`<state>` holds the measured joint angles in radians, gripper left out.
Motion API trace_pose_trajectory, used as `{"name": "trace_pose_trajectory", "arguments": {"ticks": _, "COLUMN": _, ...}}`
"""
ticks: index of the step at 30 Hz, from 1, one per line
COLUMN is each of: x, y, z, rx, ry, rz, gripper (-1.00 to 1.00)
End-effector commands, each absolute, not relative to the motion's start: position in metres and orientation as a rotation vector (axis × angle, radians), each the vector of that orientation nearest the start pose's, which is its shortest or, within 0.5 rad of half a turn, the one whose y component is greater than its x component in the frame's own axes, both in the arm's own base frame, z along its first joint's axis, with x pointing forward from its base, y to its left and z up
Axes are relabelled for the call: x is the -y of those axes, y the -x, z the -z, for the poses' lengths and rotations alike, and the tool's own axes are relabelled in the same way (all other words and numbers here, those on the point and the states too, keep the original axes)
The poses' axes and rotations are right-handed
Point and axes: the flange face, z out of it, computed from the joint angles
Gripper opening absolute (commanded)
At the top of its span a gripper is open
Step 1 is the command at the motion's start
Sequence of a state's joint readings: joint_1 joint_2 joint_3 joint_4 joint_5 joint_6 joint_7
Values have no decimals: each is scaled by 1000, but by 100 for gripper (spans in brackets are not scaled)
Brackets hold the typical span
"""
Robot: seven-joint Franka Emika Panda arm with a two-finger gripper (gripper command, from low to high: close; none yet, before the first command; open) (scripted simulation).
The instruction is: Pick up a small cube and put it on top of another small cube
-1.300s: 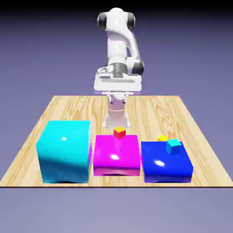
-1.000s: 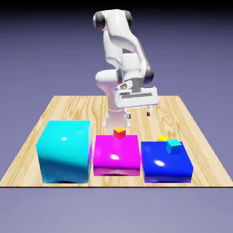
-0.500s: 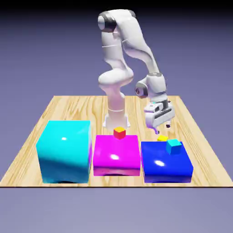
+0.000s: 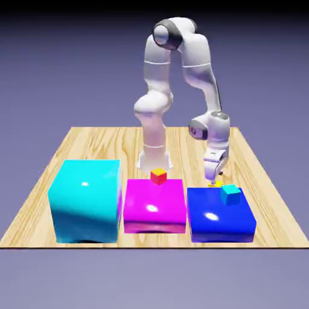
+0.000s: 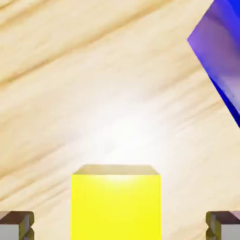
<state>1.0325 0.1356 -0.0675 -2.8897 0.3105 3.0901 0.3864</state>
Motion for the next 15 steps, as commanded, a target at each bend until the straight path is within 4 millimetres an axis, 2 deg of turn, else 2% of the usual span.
{"name": "trace_pose_trajectory", "arguments": {"ticks": 1, "x": -266, "y": -217, "z": -157, "rx": 415, "ry": 3059, "rz": 63, "gripper": 0}}
{"name": "trace_pose_trajectory", "arguments": {"ticks": 7, "x": -263, "y": -211, "z": -125, "rx": 408, "ry": 3067, "rz": 56, "gripper": 0}}
{"name": "trace_pose_trajectory", "arguments": {"ticks": 8, "x": -263, "y": -211, "z": -125, "rx": 408, "ry": 3067, "rz": 56, "gripper": -100}}
{"name": "trace_pose_trajectory", "arguments": {"ticks": 9, "x": -263, "y": -211, "z": -125, "rx": 408, "ry": 3067, "rz": 56, "gripper": -100}}
{"name": "trace_pose_trajectory", "arguments": {"ticks": 15, "x": -266, "y": -217, "z": -157, "rx": 415, "ry": 3059, "rz": 63, "gripper": -100}}
